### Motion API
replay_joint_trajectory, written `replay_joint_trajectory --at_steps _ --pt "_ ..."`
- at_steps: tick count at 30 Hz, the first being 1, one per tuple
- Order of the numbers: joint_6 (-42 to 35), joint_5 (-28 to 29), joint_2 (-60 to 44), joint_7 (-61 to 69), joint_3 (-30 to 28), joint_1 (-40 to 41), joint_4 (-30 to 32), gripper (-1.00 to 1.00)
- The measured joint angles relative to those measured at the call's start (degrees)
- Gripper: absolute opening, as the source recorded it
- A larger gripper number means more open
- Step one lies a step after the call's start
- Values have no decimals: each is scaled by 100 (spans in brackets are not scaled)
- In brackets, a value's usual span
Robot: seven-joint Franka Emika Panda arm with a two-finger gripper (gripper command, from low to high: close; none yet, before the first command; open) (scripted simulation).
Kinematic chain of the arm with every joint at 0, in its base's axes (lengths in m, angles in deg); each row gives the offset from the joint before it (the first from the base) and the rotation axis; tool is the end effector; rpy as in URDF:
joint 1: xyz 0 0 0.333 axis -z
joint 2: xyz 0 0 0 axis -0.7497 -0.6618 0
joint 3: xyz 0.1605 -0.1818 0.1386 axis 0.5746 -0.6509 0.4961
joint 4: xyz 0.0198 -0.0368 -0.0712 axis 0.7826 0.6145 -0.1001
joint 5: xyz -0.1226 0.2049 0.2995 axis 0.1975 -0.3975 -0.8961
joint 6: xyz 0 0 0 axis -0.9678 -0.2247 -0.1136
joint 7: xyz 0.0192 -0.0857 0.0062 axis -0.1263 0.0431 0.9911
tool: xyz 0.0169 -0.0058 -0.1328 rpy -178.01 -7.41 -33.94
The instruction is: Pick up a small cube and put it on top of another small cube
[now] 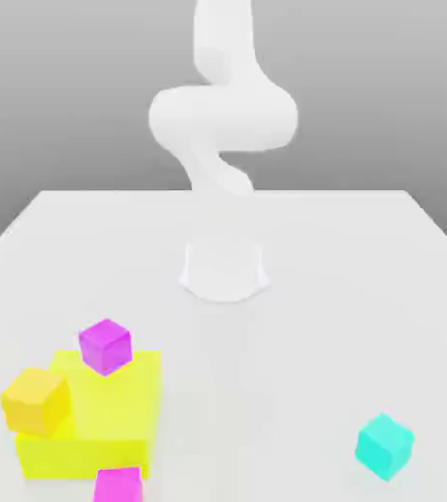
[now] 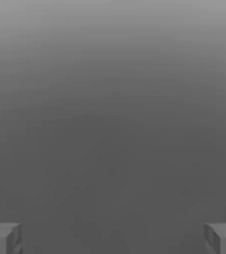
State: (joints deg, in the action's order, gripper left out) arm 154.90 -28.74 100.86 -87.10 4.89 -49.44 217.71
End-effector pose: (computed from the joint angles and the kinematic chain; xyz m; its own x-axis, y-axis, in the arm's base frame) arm 0.4118 -0.0085 0.6326 0.5304 -0.7123 0.4598 -0.5188 -0.7016 -0.4885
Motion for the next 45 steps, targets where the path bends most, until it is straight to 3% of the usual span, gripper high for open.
replay_joint_trajectory --at_steps 17,29,33,34,40,45 --pt "1071 -807 -3569 1576 -920 -274 55 0" --pt "1897 -881 -5992 2314 -1042 59 96 0" --pt "2484 -1118 -6822 2531 -797 278 -60 0" --pt "2589 -1163 -6961 2565 -742 323 -90 -100" --pt "2635 -1185 -7029 2581 -714 346 -105 -100" --pt "2036 -880 -6247 2357 -982 144 74 -100"
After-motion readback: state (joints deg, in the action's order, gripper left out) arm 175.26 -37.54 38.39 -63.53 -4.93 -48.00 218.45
